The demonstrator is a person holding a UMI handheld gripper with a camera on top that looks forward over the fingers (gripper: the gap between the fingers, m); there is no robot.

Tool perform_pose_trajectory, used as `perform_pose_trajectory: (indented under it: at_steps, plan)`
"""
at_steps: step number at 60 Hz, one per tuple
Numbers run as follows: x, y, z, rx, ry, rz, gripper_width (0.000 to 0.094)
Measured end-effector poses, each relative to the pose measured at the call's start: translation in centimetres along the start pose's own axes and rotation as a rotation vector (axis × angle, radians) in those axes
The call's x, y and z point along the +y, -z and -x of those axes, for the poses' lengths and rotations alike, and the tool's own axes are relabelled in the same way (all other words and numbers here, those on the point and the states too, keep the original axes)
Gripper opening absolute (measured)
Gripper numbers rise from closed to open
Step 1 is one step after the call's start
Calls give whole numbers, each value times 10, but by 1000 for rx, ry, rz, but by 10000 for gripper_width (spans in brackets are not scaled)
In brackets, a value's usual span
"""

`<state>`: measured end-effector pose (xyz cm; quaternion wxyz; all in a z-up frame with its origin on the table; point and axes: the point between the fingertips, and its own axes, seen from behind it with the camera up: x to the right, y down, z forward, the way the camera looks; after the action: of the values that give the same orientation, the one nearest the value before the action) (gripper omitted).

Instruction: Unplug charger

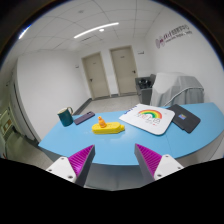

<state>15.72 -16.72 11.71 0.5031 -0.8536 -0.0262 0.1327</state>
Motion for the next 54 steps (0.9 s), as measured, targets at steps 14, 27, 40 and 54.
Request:
perform_pose_trajectory:
  at_steps: [14, 27, 40, 54]
  plan:
    - [-16, -47, 23, -25, 41, -29, 825]
    - [-17, -170, 39, 25, 58, 3, 811]
    - [-35, -271, 44, 71, 113, -6, 772]
    - [-39, -294, 44, 109, 116, -53, 143]
